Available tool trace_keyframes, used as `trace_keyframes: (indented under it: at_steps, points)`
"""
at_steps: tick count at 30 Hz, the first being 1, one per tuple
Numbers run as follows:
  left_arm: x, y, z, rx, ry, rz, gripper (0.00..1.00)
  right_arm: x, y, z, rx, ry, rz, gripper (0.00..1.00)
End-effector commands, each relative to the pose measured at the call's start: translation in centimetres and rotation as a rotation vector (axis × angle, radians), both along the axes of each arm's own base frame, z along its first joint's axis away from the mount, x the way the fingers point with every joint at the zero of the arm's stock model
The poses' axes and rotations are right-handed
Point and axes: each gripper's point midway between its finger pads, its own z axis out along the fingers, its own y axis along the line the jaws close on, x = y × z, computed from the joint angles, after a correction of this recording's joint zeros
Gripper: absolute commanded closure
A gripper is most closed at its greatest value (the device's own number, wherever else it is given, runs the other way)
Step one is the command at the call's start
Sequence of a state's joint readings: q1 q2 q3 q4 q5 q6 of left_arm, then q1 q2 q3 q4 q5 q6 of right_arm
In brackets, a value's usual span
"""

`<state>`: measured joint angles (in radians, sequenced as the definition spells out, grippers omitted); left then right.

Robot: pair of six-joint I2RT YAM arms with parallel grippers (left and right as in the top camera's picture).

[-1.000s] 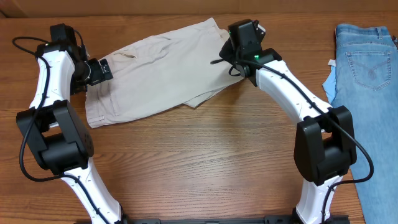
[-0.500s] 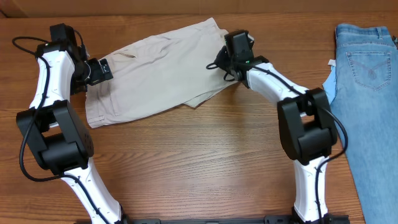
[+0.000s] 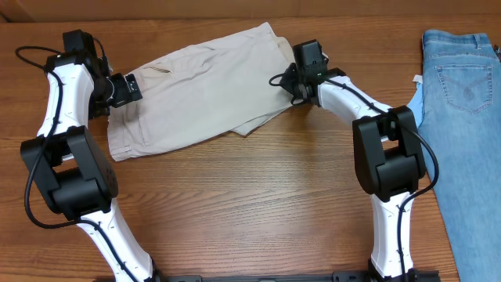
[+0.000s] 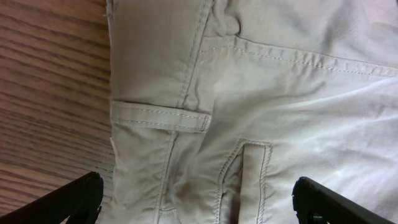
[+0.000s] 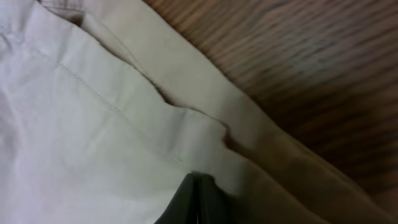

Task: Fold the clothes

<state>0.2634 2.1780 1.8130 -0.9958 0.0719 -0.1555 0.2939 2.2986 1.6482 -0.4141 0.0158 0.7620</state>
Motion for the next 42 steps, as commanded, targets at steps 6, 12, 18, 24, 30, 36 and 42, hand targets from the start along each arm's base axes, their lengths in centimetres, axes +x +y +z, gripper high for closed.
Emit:
trace_keyframes:
  at_steps: [6, 12, 18, 24, 30, 36, 42]
  points:
    - [0.7, -0.2, 0.2, -0.006, -0.015, 0.004, 0.00, -5.0, -4.9, -4.3, -0.123, 0.241, -0.176, 0.96]
    - [0.7, -0.1, 0.2, -0.006, -0.015, 0.005, 0.00, -7.8, -6.3, -4.9, -0.154, 0.352, -0.295, 0.96]
    - [0.7, -0.1, 0.2, -0.006, -0.016, 0.005, 0.00, -11.3, -7.2, -5.1, -0.163, 0.484, -0.473, 0.96]
    - [0.7, -0.1, 0.2, -0.006, -0.016, 0.005, 0.00, -13.9, -8.2, -3.0, -0.181, 0.545, -0.665, 0.96]
    - [0.7, -0.1, 0.2, -0.005, -0.017, 0.005, 0.00, -16.4, -8.4, 1.0, -0.191, 0.545, -0.857, 0.96]
    - [0.8, -0.1, 0.2, -0.004, -0.019, 0.004, 0.00, -16.4, -9.8, 5.3, -0.206, 0.438, -0.912, 0.95]
    - [0.7, -0.1, 0.2, -0.005, -0.018, 0.004, 0.00, -13.6, -11.4, 7.5, -0.263, 0.328, -0.682, 0.80]
